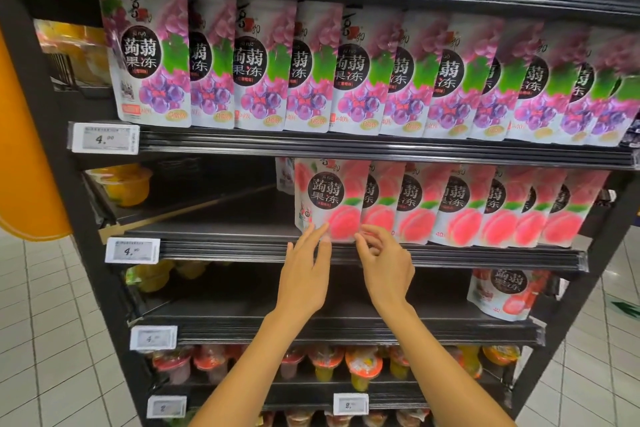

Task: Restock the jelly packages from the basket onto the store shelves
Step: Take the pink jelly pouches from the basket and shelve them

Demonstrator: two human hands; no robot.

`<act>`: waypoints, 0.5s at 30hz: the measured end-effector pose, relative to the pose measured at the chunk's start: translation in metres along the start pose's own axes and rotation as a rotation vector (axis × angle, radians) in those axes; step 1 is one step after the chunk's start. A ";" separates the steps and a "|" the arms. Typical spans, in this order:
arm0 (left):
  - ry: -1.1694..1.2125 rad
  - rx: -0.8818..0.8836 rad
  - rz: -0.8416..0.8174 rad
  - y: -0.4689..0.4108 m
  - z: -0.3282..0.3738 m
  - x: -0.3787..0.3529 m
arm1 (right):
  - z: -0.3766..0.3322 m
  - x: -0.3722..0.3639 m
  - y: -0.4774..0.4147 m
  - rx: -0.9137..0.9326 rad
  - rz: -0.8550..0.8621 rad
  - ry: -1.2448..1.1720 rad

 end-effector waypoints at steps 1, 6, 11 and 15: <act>0.024 -0.013 0.023 0.003 0.001 0.001 | 0.001 0.001 0.002 0.002 0.008 -0.008; 0.172 -0.033 0.171 0.019 -0.001 0.003 | 0.015 0.005 0.014 0.044 -0.004 -0.149; 0.215 0.051 0.219 0.042 -0.029 -0.006 | 0.046 0.003 0.047 -0.036 -0.080 -0.266; 0.208 0.202 0.172 0.074 -0.077 -0.024 | 0.084 -0.001 0.095 -0.148 -0.162 -0.271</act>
Point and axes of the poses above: each hand's wrist, its own y-axis away from the middle knuckle, its own x-axis out of the back of the hand, z = x × y, the point moved 3 cm from there along -y, towards the middle knuckle, and after that the axes turned 3 degrees about x, right-handed, at the moved point
